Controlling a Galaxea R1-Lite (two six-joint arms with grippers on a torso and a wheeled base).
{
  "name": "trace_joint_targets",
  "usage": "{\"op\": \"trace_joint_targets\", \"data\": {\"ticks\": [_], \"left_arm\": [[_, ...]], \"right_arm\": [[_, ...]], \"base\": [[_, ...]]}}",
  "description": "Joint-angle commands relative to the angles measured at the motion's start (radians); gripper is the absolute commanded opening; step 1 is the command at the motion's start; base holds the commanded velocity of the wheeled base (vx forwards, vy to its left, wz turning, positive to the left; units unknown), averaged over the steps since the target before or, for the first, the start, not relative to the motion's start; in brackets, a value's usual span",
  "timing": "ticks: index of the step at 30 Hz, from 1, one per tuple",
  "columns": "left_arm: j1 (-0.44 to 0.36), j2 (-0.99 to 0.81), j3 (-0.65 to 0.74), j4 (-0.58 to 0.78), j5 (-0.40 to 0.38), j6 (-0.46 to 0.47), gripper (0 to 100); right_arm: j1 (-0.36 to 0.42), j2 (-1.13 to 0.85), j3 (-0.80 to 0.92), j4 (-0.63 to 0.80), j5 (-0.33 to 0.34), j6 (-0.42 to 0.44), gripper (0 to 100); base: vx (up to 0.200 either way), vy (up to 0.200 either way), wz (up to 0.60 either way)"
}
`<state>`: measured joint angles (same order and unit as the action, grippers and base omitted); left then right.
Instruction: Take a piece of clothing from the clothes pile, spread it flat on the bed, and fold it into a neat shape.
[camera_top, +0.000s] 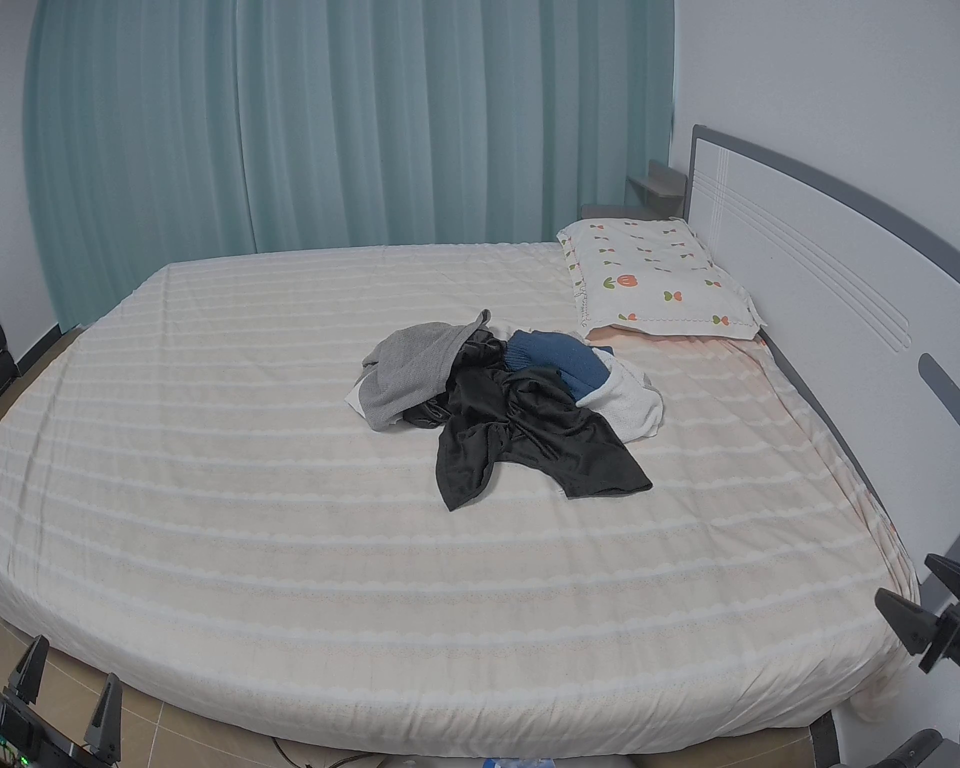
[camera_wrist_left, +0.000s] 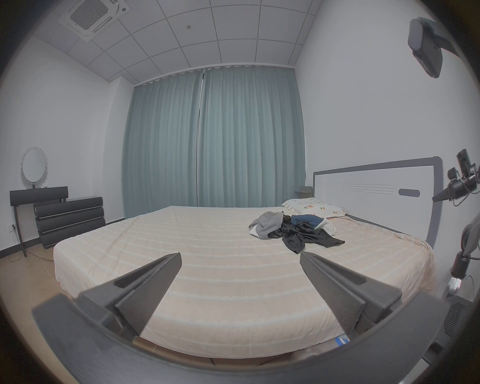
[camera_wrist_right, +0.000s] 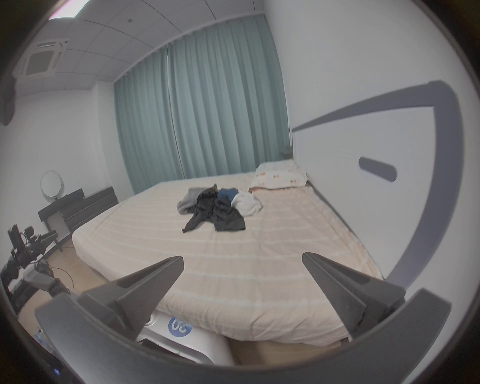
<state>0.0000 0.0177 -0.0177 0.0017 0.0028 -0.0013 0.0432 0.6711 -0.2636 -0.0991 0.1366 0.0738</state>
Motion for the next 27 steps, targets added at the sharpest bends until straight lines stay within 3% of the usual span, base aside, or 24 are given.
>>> {"op": "trace_joint_targets", "data": {"ticks": [1, 7, 9, 13, 20, 27], "left_arm": [[0.000, -0.016, 0.015, 0.000, 0.000, 0.000, 100], [0.000, -0.016, 0.015, 0.000, 0.000, 0.000, 100], [0.000, -0.016, 0.015, 0.000, 0.000, 0.000, 100], [0.000, -0.016, 0.015, 0.000, 0.000, 0.000, 100], [0.000, -0.016, 0.015, 0.000, 0.000, 0.000, 100], [0.000, -0.016, 0.015, 0.000, 0.000, 0.000, 100]], "right_arm": [[0.037, 0.785, -0.097, -0.315, 0.032, 0.069, 100], [0.055, 1.171, -0.236, -0.562, -0.017, 0.132, 100], [0.089, 1.325, -0.341, -0.594, -0.109, 0.172, 100], [0.126, 1.487, -0.531, -0.582, -0.158, 0.277, 100], [0.158, 1.751, -0.864, -0.524, -0.215, 0.313, 100], [0.190, 1.868, -1.085, -0.450, -0.226, 0.346, 100]], "base": [[0.000, 0.000, 0.00], [0.000, 0.000, 0.00], [0.000, 0.000, 0.00], [0.000, 0.000, 0.00], [0.000, 0.000, 0.00], [0.000, 0.000, 0.00]]}}
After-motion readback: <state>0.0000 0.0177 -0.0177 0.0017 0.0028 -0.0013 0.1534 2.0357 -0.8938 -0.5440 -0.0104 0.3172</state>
